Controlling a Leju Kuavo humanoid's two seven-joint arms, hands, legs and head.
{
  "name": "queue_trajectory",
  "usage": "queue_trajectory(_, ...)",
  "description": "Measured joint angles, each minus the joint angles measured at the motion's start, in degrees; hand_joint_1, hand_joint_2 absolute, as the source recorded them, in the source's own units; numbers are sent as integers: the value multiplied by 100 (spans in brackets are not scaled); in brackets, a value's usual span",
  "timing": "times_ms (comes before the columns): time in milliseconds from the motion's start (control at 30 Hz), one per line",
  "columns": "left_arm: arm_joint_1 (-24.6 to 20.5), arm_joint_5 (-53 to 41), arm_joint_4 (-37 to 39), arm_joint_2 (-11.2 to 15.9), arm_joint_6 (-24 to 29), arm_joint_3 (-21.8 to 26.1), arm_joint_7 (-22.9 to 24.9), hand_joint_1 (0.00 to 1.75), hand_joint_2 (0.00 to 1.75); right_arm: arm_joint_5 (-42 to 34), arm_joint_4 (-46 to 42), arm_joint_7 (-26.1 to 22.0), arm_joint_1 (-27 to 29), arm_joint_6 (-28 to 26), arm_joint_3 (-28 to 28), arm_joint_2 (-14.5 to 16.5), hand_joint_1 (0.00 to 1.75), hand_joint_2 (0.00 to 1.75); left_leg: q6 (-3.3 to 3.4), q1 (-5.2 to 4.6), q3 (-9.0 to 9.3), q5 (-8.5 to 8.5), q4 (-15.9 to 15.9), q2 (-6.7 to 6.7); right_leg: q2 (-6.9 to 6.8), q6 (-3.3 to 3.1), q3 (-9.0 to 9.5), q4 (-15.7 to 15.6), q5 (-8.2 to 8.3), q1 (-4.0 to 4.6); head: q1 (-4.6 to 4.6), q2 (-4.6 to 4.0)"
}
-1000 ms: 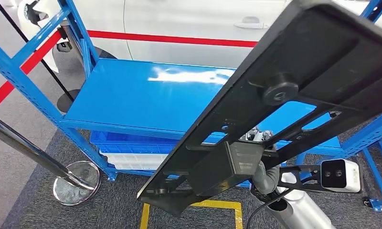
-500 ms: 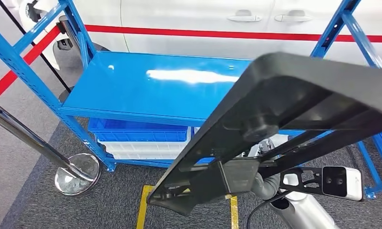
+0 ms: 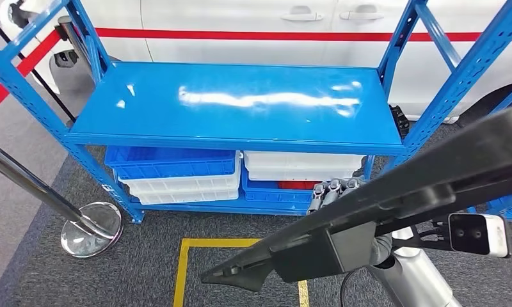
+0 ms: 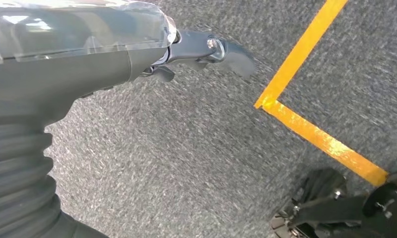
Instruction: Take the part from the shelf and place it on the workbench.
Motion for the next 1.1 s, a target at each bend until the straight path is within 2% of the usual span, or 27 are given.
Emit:
queue_trajectory(33, 0, 1, 1, -5, 1, 2, -5, 0, 175, 32, 17, 0, -1, 15, -56, 14, 175, 175, 30, 10, -48, 82, -34, 38, -75, 23, -54, 108, -159, -4, 1, 0)
queue_trajectory(67, 7, 1, 1, -10, 3, 3, -10, 0, 175, 50, 35, 0, -2, 22, -104, 25, 175, 175, 55, 26, -113, 165, -60, 76, -171, 44, -131, 324, -415, -12, 1, 0)
queue_trajectory(133, 31, 0, 1, -18, 5, 4, -15, 0, 175, 63, 66, 0, -6, 17, -161, 50, 175, 175, 70, 22, -283, 300, -54, 143, -305, 100, -320, 1035, -987, -47, 1, 0)
queue_trajectory(167, 44, -1, 1, -23, 5, 4, -17, 0, 175, 68, 83, 0, -6, 0, -174, 63, 175, 175, 58, 25, -380, 364, -40, 175, -324, 135, -379, 1386, -1116, -66, 1, 0)
queue_trajectory(200, 53, -1, 1, -30, 7, 4, -21, 0, 175, 79, 101, 0, -8, -33, -179, 79, 175, 175, 42, 30, -481, 422, -20, 205, -331, 168, -379, 1620, -1107, -86, 1, 0)
queue_trajectory(233, 58, -1, 1, -35, 12, 4, -26, 0, 175, 95, 118, 0, -11, -80, -179, 99, 175, 175, 23, 39, -578, 472, 8, 232, -335, 197, -308, 1696, -989, -104, 1, 0)
queue_trajectory(267, 58, 1, 1, -41, 19, 5, -32, 0, 175, 117, 135, 0, -19, -141, -173, 127, 175, 175, -2, 52, -677, 515, 50, 254, -341, 224, -129, 1557, -806, -124, 1, 0)
queue_trajectory(300, 56, 1, 1, -45, 27, 8, -37, 0, 175, 137, 151, 0, -33, -197, -165, 156, 175, 175, -31, 65, -769, 548, 105, 270, -348, 248, 138, 1238, -674, -146, 1, 0)
queue_trajectory(333, 55, 1, 1, -45, 39, 12, -39, 0, 175, 153, 164, 0, -53, -239, -154, 193, 175, 175, -64, 71, -855, 576, 166, 280, -353, 262, 444, 820, -676, -149, 1, 0)
queue_trajectory(367, 53, 1, 2, -47, 49, 17, -42, 0, 175, 164, 176, 0, -71, -266, -146, 233, 175, 175, -101, 72, -922, 604, 220, 285, -352, 237, 709, 437, -734, -144, 0, 0)
queue_trajectory(400, 52, 1, 2, -49, 60, 22, -47, 0, 175, 168, 187, 0, -90, -277, -140, 270, 175, 175, -140, 66, -961, 634, 257, 286, -348, 198, 871, 171, -835, -133, 0, 0)
queue_trajectory(433, 53, 1, 2, -50, 69, 27, -51, 0, 175, 168, 198, 0, -103, -280, -135, 304, 175, 175, -179, 60, -982, 672, 268, 284, -341, 143, 928, 50, -912, -110, 0, 0)
queue_trajectory(500, 65, 2, 2, -56, 78, 33, -57, 0, 175, 166, 224, 0, -121, -279, -130, 354, 175, 175, -256, 71, -1007, 722, 267, 276, -348, 13, 864, 38, -850, -104, 1, 0)
queue_trajectory(533, 76, 0, 2, -58, 79, 35, -58, 0, 175, 166, 240, 0, -130, -278, -129, 377, 175, 175, -286, 83, -1051, 636, 323, 272, -357, -51, 815, 38, -794, -104, 1, 0)
queue_trajectory(567, 86, -2, 2, -60, 80, 37, -60, 0, 175, 166, 255, 0, -139, -272, -129, 400, 175, 175, -309, 96, -1116, 448, 473, 269, -367, -109, 756, 29, -730, -107, 0, 0)
queue_trajectory(600, 90, -3, 2, -61, 81, 39, -62, 0, 175, 166, 272, 0, -147, -260, -129, 426, 175, 175, -324, 107, -1207, 167, 749, 269, -375, -153, 684, 26, -663, -105, 0, 0)
queue_trajectory(667, 87, -2, 2, -63, 90, 42, -69, 0, 175, 177, 304, 0, -150, -214, -129, 490, 175, 175, -348, 113, -1388, -336, 1500, 269, -374, -188, 527, 35, -542, -76, 0, 0)
queue_trajectory(700, 87, -1, 2, -63, 98, 44, -72, 0, 175, 193, 322, 0, -149, -192, -129, 525, 175, 175, -352, 112, -1418, -419, 1797, 270, -374, -194, 447, 43, -484, -57, 1, 0)
queue_trajectory(733, 87, -1, 2, -64, 107, 47, -74, 0, 175, 217, 340, 0, -149, -176, -129, 562, 175, 175, -346, 111, -1369, -366, 1923, 270, -375, -196, 371, 52, -431, -38, 1, 0)
queue_trajectory(767, 88, -1, 2, -64, 114, 51, -76, 0, 175, 242, 358, 0, -149, -171, -128, 598, 175, 175, -327, 110, -1225, -225, 1843, 268, -374, -195, 301, 60, -381, -21, 1, 0)
queue_trajectory(833, 83, -1, 2, -61, 126, 73, -85, 0, 175, 292, 385, 0, -150, -173, -126, 683, 175, 175, -245, 89, -657, -1, 1128, 261, -371, -178, 189, 72, -285, 8, 0, 0)
queue_trajectory(900, 75, -1, 2, -56, 131, 109, -102, 0, 175, 339, 393, 0, -151, -181, -114, 761, 175, 175, -180, 47, -136, -35, 339, 252, -375, -128, 139, 70, -197, 16, 0, 0)
queue_trajectory(933, 72, 0, 2, -54, 131, 124, -110, 0, 175, 359, 393, 0, -151, -185, -97, 790, 175, 175, -161, 21, -31, -78, 143, 250, -379, -91, 131, 58, -151, 5, -1, 0)
queue_trajectory(1000, 76, 2, 2, -58, 123, 138, -120, 0, 175, 373, 393, 0, -147, -191, -63, 826, 175, 175, -116, 5, -50, 3, 49, 259, -382, -14, 113, 31, -79, -19, 0, 0)
queue_trajectory(1033, 77, 2, 2, -59, 117, 139, -122, 0, 175, 368, 393, 0, -144, -192, -51, 834, 175, 175, -77, 12, -85, 66, 18, 272, -378, 18, 79, 66, -136, -24, 0, 0)
queue_trajectory(1067, 79, 2, 2, -61, 110, 139, -122, 0, 175, 360, 393, 0, -141, -194, -47, 837, 175, 175, -35, 25, -137, 138, -7, 286, -374, 41, 23, 182, -298, -25, 1, 0)
queue_trajectory(1100, 81, 2, 2, -63, 104, 139, -123, 0, 175, 352, 394, 0, -139, -196, -45, 837, 175, 175, -4, 39, -203, 211, -23, 299, -370, 60, -61, 418, -563, -26, 1, 0)
